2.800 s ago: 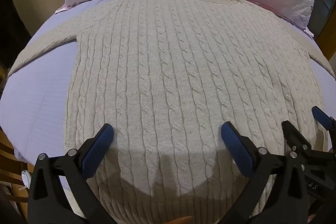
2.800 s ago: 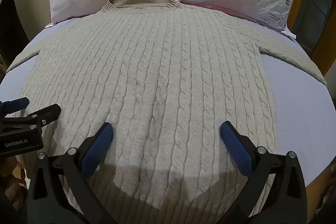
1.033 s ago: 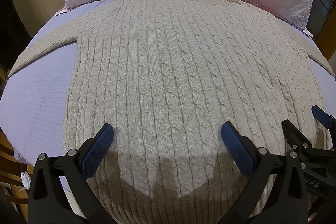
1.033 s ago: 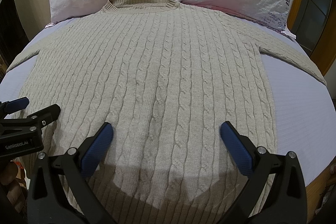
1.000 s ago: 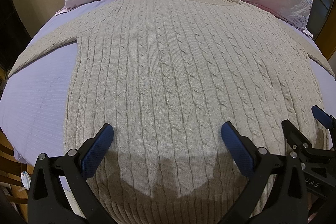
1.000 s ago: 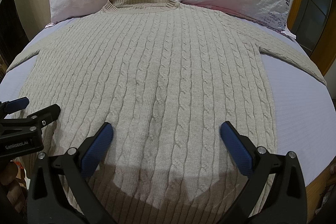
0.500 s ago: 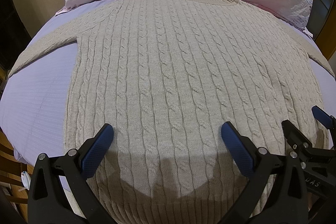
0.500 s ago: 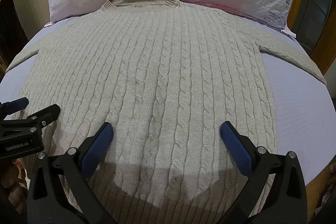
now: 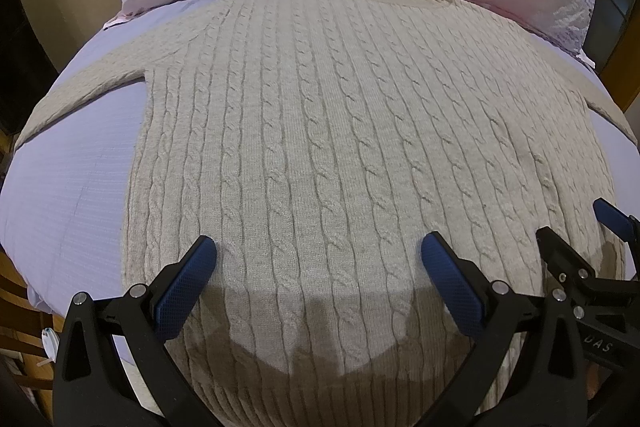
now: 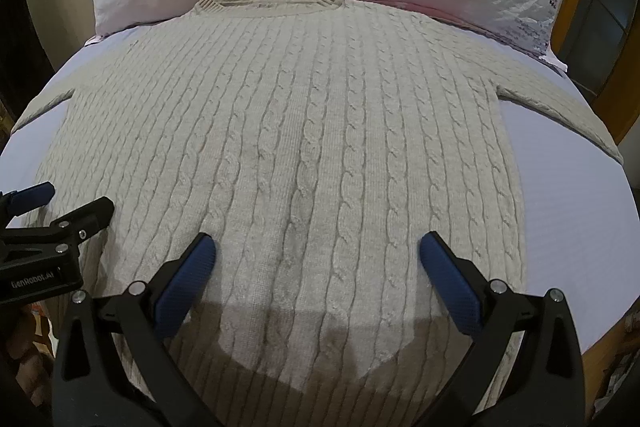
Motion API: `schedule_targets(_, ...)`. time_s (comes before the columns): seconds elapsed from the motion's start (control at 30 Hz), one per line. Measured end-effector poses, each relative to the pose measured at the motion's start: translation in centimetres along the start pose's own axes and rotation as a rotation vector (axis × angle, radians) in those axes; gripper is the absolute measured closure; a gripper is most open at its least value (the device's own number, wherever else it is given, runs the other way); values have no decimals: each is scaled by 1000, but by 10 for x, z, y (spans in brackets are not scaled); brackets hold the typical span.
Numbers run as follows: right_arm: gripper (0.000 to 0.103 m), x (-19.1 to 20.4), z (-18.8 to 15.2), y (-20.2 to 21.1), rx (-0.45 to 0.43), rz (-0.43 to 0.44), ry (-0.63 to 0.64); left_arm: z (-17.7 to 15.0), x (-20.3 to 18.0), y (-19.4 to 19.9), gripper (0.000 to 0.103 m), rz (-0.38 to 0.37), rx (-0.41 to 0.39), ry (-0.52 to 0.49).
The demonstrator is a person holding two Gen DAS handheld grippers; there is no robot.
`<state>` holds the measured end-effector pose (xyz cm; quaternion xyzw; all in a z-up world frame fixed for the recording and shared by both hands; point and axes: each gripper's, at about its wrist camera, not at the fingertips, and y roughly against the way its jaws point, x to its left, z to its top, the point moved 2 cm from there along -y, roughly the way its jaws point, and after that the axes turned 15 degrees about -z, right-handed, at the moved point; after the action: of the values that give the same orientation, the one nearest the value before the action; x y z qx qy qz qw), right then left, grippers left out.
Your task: Fold small clothes
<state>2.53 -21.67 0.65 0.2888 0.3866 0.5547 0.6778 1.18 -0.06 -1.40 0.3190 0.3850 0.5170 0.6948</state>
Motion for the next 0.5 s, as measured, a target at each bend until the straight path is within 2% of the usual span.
schedule_targets(0.23,2,-4,-4,2,-76,36,9,1,-1,-2,1,-1,9,-9)
schedule_targets(0.3,2,-21,1,3,-88,53,-39,1,0,-3,1,-11,6,-22)
schedule_targets(0.37,2,-64,15,4,-114,37,-174,2,3,-2,1,-34,-4,-35)
schedule_targets(0.4,2,-99,25,2,-124,20,-278,3,5,-1,1,-56,-18,-32)
schedule_targets(0.5,3,-212,40,-17,-102,-4,-623,10,21,8,1,-196,-93,22)
